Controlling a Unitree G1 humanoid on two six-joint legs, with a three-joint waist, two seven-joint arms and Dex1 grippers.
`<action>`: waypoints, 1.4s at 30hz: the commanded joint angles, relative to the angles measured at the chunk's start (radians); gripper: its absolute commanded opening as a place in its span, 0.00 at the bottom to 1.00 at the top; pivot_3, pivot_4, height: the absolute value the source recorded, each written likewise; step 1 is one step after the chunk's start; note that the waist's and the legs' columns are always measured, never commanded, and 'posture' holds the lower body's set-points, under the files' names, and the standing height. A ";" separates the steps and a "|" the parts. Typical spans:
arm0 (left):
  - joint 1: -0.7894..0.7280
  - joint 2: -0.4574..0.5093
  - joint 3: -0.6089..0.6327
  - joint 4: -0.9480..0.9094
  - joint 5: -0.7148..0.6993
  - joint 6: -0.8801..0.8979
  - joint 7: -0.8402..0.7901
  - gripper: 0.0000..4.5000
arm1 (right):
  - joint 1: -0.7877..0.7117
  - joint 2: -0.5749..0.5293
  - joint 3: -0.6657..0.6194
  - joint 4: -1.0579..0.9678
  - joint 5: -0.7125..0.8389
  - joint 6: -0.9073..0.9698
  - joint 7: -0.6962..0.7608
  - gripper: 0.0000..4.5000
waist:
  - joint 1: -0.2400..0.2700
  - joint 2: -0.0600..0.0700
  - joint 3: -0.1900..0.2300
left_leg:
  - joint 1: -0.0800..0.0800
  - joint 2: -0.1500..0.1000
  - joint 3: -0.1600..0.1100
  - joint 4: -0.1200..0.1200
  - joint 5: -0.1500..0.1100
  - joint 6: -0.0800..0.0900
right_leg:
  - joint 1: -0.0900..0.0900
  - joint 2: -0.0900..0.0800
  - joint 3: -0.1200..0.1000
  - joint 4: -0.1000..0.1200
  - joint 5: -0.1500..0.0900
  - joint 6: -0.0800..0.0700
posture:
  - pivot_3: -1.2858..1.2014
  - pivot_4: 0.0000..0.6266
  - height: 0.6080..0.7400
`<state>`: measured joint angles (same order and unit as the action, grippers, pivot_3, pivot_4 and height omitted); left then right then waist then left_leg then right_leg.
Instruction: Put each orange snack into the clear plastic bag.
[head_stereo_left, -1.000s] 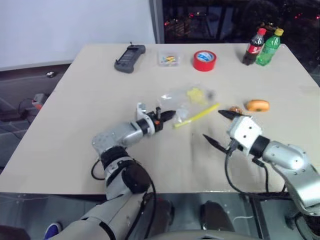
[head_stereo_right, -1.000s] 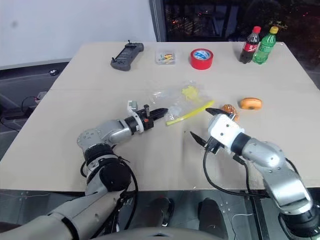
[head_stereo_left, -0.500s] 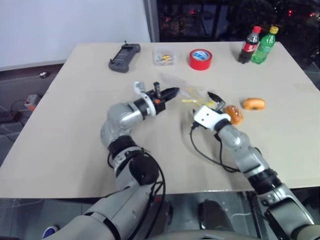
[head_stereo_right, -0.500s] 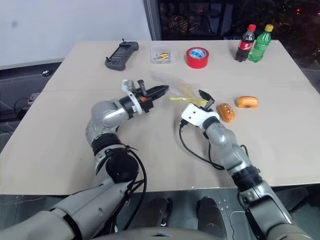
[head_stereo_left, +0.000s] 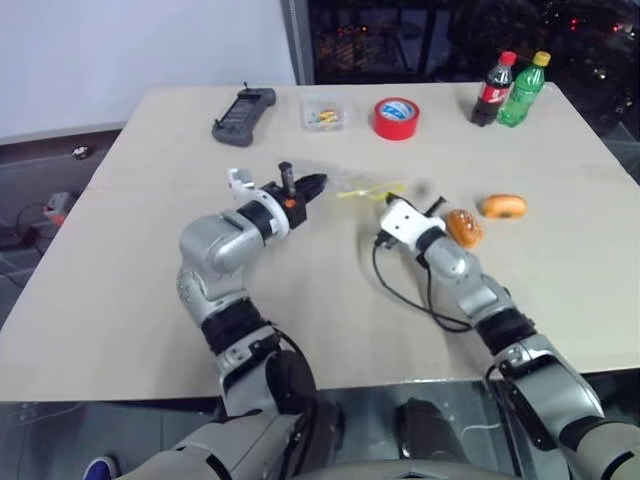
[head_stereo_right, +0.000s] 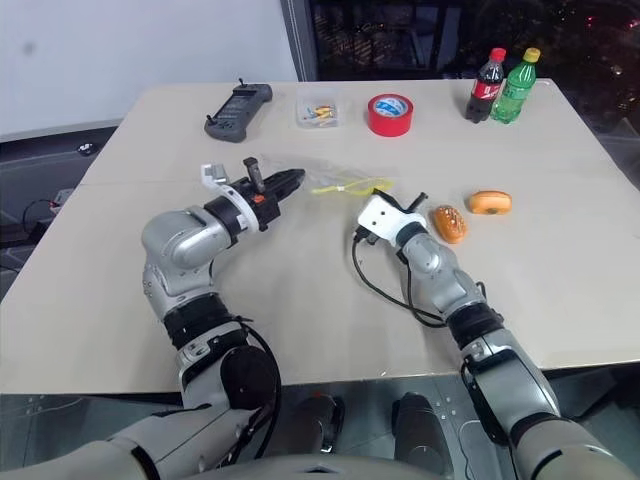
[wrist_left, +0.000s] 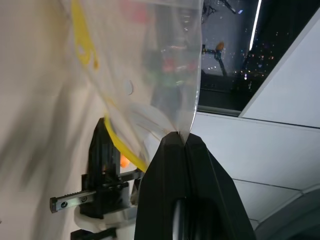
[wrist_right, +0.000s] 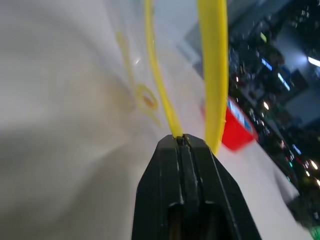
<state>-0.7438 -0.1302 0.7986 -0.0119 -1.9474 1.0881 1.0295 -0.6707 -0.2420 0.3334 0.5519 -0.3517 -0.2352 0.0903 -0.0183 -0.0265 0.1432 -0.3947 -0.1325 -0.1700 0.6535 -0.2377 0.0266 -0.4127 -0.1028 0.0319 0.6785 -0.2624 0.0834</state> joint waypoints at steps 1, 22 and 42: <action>0.037 -0.041 -0.037 -0.066 -0.025 -0.032 -0.017 0.00 | -0.030 0.013 -0.019 -0.002 0.029 -0.032 0.044 0.01 | 0.003 0.000 0.000 | 0.000 0.000 0.000 0.000 0.000 0.000 | 0.000 0.000 0.000 0.000 0.000 0.000 | 0.52 0.24 1.00; 0.093 0.005 -0.076 -0.096 -0.025 -0.052 -0.058 0.00 | -0.099 0.039 0.020 0.102 -0.038 -0.144 0.053 0.49 | 0.002 0.000 0.000 | 0.000 0.000 0.000 0.000 0.000 0.000 | 0.000 0.000 0.000 0.000 0.000 0.000 | 0.52 0.24 1.00; 0.152 0.118 -0.096 0.070 -0.025 0.140 -0.276 0.00 | 0.257 -0.158 -0.111 -0.391 0.038 0.053 0.225 0.49 | 0.004 0.001 0.000 | 0.000 -0.001 -0.002 -0.001 0.000 0.000 | 0.000 0.001 -0.001 -0.001 0.000 0.000 | 0.52 0.24 1.00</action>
<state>-0.5966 -0.0386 0.7056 0.0234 -1.9526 1.1735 0.8115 -0.4210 -0.3904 0.2589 0.2618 -0.3370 -0.2150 0.2966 -0.0139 -0.0257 0.1429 -0.3941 -0.1328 -0.1714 0.6521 -0.2378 0.0265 -0.4126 -0.1013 0.0318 0.6780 -0.2626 0.0833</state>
